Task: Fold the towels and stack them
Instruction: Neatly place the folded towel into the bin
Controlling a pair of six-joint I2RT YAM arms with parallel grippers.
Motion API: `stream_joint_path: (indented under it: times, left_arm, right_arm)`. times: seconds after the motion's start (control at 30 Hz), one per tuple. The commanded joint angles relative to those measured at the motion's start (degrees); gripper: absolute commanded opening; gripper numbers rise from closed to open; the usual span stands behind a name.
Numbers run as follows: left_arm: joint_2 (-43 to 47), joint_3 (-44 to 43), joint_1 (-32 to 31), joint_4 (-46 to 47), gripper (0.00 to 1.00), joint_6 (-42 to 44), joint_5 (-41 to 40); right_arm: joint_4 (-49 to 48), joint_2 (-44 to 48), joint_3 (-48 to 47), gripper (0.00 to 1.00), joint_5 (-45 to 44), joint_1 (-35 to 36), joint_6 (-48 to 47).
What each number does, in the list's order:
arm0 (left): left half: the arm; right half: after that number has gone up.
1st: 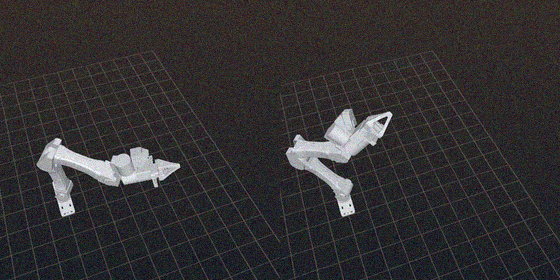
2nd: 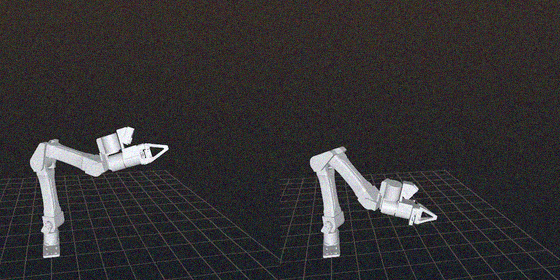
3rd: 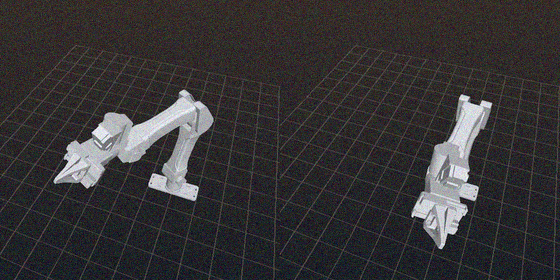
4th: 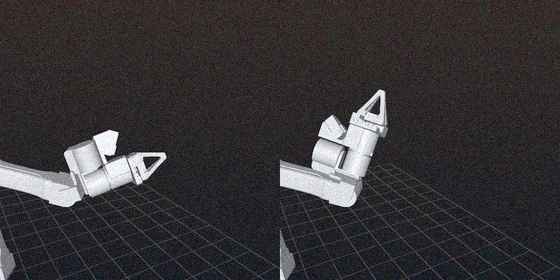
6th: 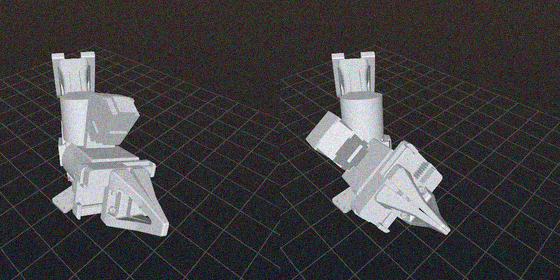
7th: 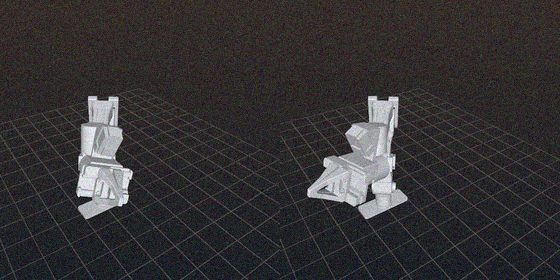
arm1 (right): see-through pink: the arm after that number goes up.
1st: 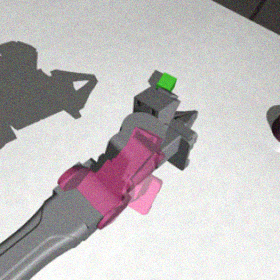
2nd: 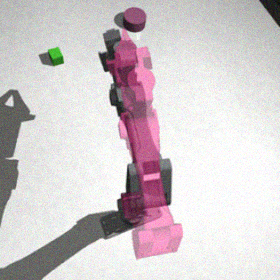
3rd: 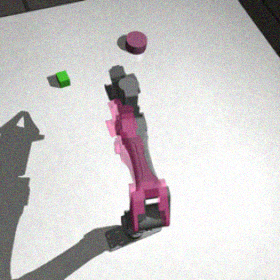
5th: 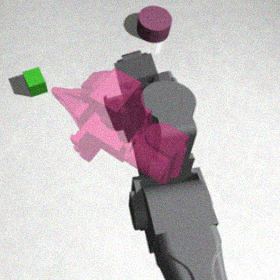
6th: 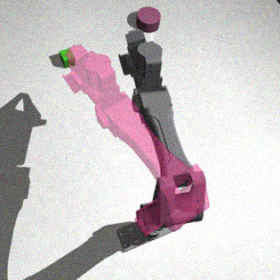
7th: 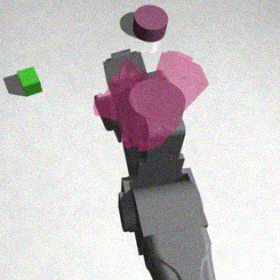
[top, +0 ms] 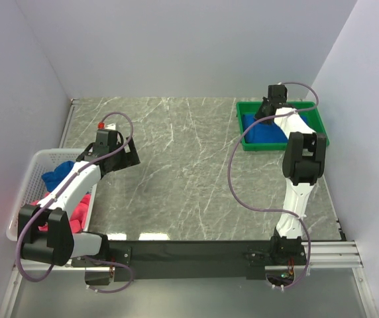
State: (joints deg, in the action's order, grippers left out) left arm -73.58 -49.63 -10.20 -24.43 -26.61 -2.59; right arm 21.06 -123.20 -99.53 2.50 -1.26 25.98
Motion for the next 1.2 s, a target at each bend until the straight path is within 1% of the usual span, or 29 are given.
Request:
stream_joint_path:
  times: [0.0, 0.27, 0.43, 0.63, 0.97, 1.17]
  left_arm:
    - [1.86, -1.61, 0.18, 1.31, 0.98, 0.68, 0.92]
    - [1.51, -1.7, 0.18, 1.31, 0.98, 0.68, 0.83]
    - [1.16, -1.88, 0.26, 1.22, 0.98, 0.68, 1.1]
    - [1.16, -1.79, 0.26, 1.22, 0.98, 0.77, 1.1]
    - [0.81, -1.97, 0.26, 1.13, 0.98, 0.86, 1.45]
    - [0.81, -1.88, 0.26, 1.05, 0.98, 0.86, 1.36]
  right_arm:
    - [3.72, -0.11, -1.63, 0.09, -5.05, 0.2, -0.4]
    - [4.69, -3.01, -2.87, 0.09, -2.68, 0.38, -0.14]
    - [6.54, -5.3, -5.5, 0.09, 0.48, 0.55, -0.4]
    - [6.63, -6.26, -6.56, 0.09, 2.68, 0.99, -0.93]
    - [7.5, -4.51, -6.99, 0.09, 0.13, 2.49, -2.42]
    - [9.53, -6.26, -8.05, 0.09, 0.83, 2.57, -1.99]
